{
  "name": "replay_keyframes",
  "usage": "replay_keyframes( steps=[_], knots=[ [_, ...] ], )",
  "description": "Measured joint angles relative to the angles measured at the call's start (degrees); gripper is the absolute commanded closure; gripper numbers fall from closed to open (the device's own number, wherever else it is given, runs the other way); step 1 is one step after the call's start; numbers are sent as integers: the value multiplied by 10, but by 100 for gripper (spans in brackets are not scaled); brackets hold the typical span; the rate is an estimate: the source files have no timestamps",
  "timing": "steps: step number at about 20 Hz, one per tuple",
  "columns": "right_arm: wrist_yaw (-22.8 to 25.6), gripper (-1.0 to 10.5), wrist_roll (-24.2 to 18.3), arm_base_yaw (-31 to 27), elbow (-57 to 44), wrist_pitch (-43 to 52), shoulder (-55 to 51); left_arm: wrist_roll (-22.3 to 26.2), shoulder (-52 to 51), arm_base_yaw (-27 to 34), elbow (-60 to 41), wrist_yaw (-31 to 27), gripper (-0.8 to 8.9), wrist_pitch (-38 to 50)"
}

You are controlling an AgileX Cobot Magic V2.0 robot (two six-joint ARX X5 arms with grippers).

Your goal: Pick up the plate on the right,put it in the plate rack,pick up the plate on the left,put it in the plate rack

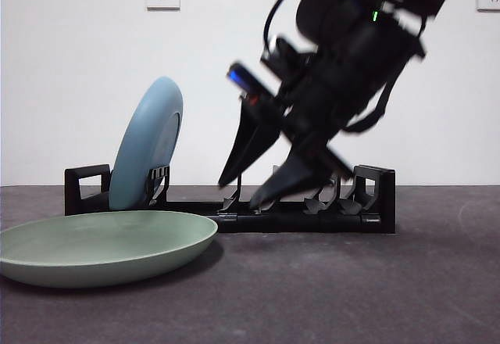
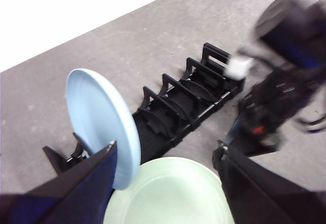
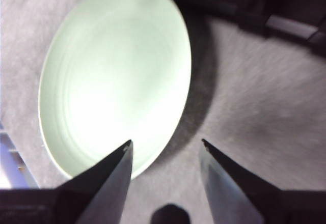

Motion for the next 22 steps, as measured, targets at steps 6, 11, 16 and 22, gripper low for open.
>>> replay_keyframes(
  steps=[6,11,16,22],
  knots=[
    [-3,729,28,11,0,38,56,2,1,-38,0,-29,498,-11],
    [-13,812,60,19,11,60,78,2,1,-38,0,-42,498,-12],
    [0,959,79,30,17,61,89,2,1,-39,0,-48,498,-26],
    [21,959,69,30,18,-40,40,8,2,-39,0,-45,499,-44]
  ],
)
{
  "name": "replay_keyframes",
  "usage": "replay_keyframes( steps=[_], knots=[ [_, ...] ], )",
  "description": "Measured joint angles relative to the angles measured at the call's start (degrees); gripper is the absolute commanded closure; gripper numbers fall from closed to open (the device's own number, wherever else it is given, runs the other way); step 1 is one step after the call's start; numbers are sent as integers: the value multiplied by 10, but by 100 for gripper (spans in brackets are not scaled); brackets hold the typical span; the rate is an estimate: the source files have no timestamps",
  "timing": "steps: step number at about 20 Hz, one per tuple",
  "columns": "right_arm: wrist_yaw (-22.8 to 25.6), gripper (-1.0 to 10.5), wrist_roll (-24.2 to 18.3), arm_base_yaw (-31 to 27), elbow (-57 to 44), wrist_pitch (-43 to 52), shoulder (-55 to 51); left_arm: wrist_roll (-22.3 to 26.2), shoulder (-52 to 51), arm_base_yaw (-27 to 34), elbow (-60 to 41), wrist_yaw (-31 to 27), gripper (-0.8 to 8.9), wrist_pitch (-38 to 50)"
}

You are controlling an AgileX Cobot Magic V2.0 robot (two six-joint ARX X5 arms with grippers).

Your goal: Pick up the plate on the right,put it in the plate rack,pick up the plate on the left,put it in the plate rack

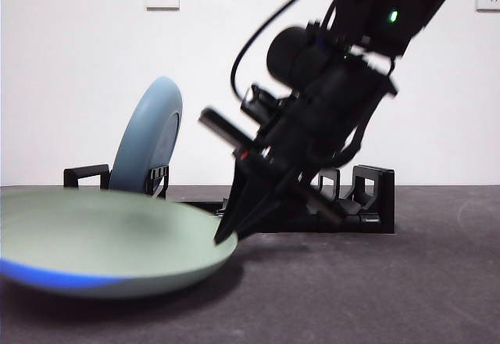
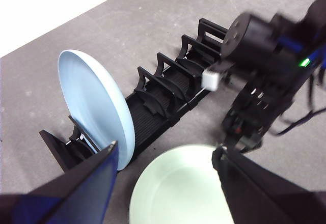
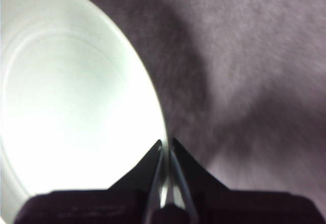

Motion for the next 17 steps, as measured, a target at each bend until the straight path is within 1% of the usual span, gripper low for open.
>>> replay_keyframes(
  steps=[4,7,10,13,14,16,17],
  knots=[
    [80,959,-36,-7,0,-87,-95,38,10,-16,0,24,499,-25],
    [88,959,-47,-26,0,-119,-155,58,25,-65,0,31,499,-33],
    [88,959,-50,-53,0,-134,-203,65,50,-146,0,19,499,-25],
    [88,958,-52,-77,0,-158,-229,76,99,-245,0,-55,499,-24],
    [88,958,-54,-82,0,-169,-237,80,122,-280,0,-90,499,-22],
    [85,958,-59,-87,0,-182,-247,94,161,-328,0,-146,499,-10],
    [84,958,-61,-87,0,-185,-250,104,179,-341,0,-165,499,-1]
  ],
)
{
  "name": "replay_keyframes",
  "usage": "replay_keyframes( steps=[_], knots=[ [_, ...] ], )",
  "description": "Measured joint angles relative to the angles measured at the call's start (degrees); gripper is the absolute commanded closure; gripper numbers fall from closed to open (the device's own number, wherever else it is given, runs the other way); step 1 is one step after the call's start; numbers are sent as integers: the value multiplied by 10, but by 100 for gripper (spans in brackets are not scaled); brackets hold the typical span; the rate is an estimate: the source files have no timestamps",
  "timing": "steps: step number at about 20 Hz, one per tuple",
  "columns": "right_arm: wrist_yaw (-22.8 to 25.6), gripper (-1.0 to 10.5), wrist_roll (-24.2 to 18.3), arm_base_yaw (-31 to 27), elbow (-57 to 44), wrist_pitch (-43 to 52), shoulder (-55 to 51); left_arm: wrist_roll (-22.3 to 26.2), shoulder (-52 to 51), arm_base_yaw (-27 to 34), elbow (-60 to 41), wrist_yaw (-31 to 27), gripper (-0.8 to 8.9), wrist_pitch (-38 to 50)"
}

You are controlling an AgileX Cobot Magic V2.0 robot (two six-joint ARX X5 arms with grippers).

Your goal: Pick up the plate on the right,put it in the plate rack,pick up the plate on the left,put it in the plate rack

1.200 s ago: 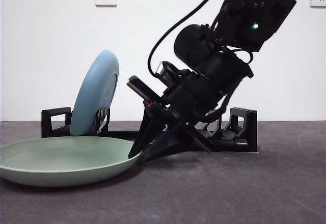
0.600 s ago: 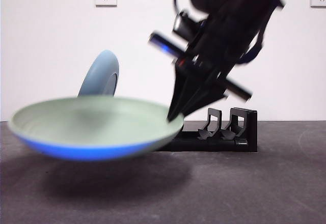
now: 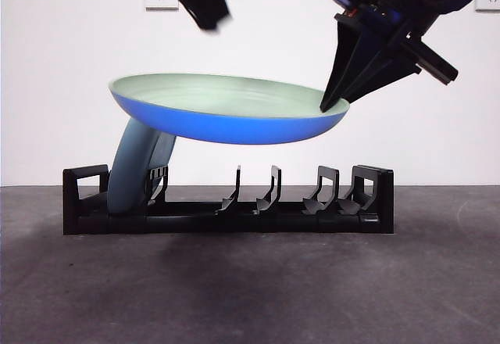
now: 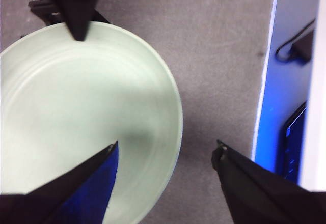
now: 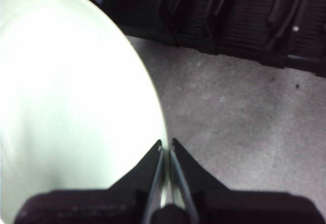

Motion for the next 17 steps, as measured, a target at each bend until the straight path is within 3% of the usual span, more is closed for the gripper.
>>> replay_keyframes(
  steps=[6,12,17],
  knots=[
    [0,958,-6,0,0,-17,-17,47,104,-9,0,-44,511,21],
    [-25,958,-8,-3,0,-33,-18,71,137,-9,0,-47,808,53],
    [-39,943,-3,-24,0,-40,-16,85,132,-11,3,-50,826,68]
  ],
)
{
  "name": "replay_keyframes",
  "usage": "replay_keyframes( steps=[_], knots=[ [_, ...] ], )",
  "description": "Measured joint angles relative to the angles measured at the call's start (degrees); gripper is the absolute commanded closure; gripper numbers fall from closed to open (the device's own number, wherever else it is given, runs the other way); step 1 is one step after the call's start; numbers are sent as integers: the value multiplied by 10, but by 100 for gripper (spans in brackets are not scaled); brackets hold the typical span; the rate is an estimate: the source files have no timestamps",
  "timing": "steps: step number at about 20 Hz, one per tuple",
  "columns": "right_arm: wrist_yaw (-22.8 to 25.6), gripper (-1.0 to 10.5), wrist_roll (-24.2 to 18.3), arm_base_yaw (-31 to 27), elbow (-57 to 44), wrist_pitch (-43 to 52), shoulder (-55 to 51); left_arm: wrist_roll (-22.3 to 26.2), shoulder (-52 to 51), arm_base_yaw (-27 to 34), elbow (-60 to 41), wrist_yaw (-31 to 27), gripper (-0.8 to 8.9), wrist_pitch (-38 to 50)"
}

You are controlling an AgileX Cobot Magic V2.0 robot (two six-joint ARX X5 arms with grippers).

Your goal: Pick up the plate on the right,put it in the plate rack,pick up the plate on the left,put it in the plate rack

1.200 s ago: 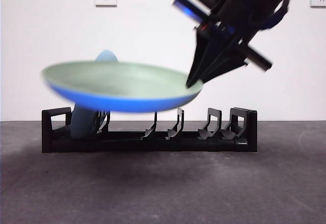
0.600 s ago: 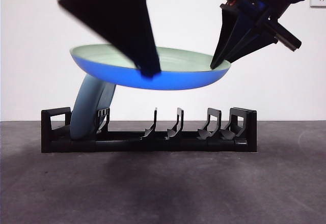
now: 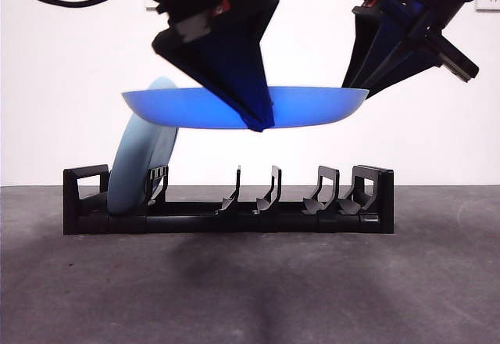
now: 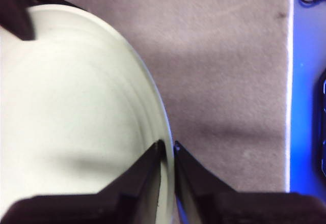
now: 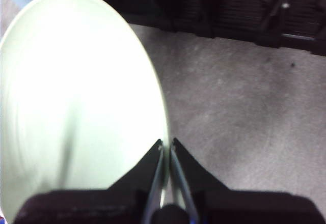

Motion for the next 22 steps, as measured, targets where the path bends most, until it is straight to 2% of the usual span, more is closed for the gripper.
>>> replay_keyframes(
  steps=[2,4,5,6,11,13,15,19,22],
  knots=[
    [-4,930,-1,-6,0,-1,0,0,0,0,0,1,826,3],
    [-6,767,-7,-15,0,1,-9,-1,0,0,0,11,826,14],
    [-3,716,-11,-21,0,8,-19,-5,0,1,0,20,826,18],
    [3,721,-13,-28,0,24,-35,-5,2,3,-1,39,826,18],
    [132,726,-18,-68,0,83,-119,-50,5,11,-2,90,826,117],
    [179,726,-18,-82,0,104,-153,-92,5,39,-2,113,826,176],
    [202,727,-18,-94,0,115,-179,-147,5,87,-2,172,826,248],
    [205,727,-22,-106,0,114,-191,-285,5,202,-2,301,826,397],
    [204,728,-23,-106,0,114,-191,-385,5,266,-2,349,826,487]
  ],
)
